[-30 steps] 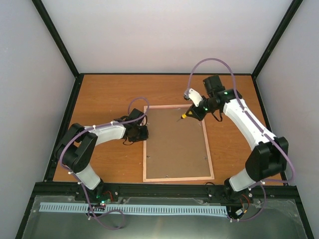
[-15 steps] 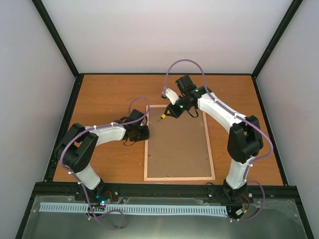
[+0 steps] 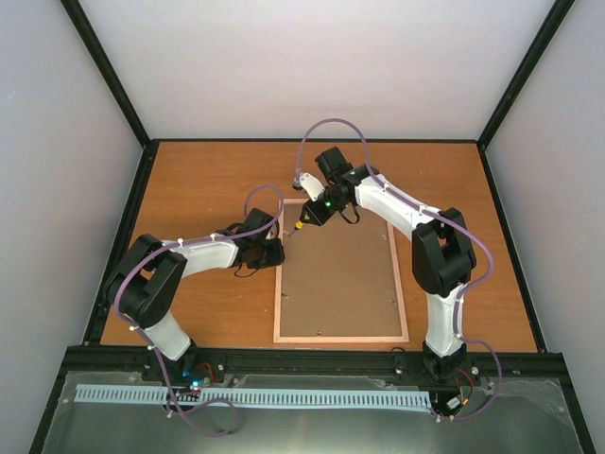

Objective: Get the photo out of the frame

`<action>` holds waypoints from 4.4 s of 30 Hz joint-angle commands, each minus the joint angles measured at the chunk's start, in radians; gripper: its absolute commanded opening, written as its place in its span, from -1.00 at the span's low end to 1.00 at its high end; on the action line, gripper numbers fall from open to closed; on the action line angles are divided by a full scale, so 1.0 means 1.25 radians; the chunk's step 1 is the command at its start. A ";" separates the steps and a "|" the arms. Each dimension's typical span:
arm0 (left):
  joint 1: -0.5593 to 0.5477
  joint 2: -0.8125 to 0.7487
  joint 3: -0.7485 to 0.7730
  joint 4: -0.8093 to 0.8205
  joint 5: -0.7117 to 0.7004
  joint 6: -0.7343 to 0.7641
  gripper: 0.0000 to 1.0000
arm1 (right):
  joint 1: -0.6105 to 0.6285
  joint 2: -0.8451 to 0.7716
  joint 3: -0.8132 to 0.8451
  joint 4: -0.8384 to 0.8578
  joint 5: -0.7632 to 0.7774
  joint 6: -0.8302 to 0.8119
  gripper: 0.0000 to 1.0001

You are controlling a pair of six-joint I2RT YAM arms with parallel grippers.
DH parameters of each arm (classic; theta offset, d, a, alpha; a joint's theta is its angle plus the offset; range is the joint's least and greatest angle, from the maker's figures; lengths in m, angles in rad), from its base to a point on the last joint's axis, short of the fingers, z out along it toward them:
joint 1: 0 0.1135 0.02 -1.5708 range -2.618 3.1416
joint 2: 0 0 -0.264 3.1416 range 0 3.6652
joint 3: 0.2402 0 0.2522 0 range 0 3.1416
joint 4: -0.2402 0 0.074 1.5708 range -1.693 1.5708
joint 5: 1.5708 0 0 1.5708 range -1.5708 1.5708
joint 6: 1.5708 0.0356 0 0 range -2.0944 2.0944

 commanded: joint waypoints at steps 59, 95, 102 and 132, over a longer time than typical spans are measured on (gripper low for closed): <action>-0.007 -0.003 -0.021 0.046 0.034 0.011 -0.98 | 0.027 -0.010 0.127 -0.101 0.266 -0.035 -0.94; -0.106 -0.318 -0.131 -0.228 0.070 -0.045 -0.02 | -0.095 -0.413 -0.278 0.036 -0.169 -0.031 -0.94; -0.171 -0.315 -0.172 -0.240 0.067 -0.078 -0.12 | -0.012 -0.442 -0.395 0.128 -0.164 0.012 -0.94; -0.179 -0.282 -0.268 -0.110 0.068 -0.150 -0.96 | 0.195 -0.292 -0.383 0.137 -0.077 0.021 -0.95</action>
